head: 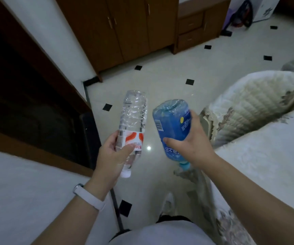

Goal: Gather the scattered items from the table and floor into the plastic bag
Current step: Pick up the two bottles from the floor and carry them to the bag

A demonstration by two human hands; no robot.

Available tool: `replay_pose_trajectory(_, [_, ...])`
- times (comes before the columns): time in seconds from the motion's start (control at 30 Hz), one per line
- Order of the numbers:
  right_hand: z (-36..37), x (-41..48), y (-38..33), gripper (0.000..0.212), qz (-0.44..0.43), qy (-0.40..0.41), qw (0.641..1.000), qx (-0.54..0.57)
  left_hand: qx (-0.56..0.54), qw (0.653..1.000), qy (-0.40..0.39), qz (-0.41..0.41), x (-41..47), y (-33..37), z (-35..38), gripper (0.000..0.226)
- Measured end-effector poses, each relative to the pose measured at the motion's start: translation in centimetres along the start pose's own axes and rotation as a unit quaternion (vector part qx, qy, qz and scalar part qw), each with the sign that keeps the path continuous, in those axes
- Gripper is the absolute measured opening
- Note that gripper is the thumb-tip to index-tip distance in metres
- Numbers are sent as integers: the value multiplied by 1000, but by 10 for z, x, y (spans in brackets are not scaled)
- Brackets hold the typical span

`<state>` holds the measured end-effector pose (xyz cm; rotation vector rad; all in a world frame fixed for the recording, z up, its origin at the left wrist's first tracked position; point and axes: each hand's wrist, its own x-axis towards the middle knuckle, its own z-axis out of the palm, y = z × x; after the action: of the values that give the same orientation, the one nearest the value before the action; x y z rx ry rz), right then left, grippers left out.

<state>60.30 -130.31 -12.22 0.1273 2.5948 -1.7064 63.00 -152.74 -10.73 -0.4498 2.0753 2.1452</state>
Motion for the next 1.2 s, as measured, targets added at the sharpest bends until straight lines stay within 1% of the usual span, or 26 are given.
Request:
replay_pose_trajectory(0.17, [-11, 69, -13, 94, -9, 5, 1000, -19, -16, 1000, -5, 3, 60, 26, 20, 35])
replay_pose_trajectory(0.37, [-32, 134, -10, 87, 16, 43, 999, 4, -19, 999, -33, -14, 142, 47, 44, 38])
replay_pose_trajectory(0.5, [-36, 175, -7, 88, 38, 70, 997, -18, -28, 997, -73, -12, 203, 56, 59, 36])
replay_pose_trajectory(0.63, [-35, 232, -6, 91, 68, 117, 990, -47, -8, 993, -121, -8, 283, 67, 75, 32])
replay_pose_trajectory(0.77, [-37, 294, -19, 93, 106, 162, 978, -75, -4, 983, -182, -26, 369, 89, 88, 35])
replay_pose_trajectory(0.93, [-46, 365, -34, 91, 134, 226, 961, -87, 17, 968, -250, -20, 461, 123, 111, 31])
replay_pose_trajectory(1.1, [-75, 413, -38, 93, 163, 302, 936, -76, 26, 953, -302, -25, 523, 148, 149, 29])
replay_pose_trajectory(1.2, [-95, 437, -28, 94, 181, 315, 928, -85, 32, 947, -319, -29, 553, 157, 180, 30])
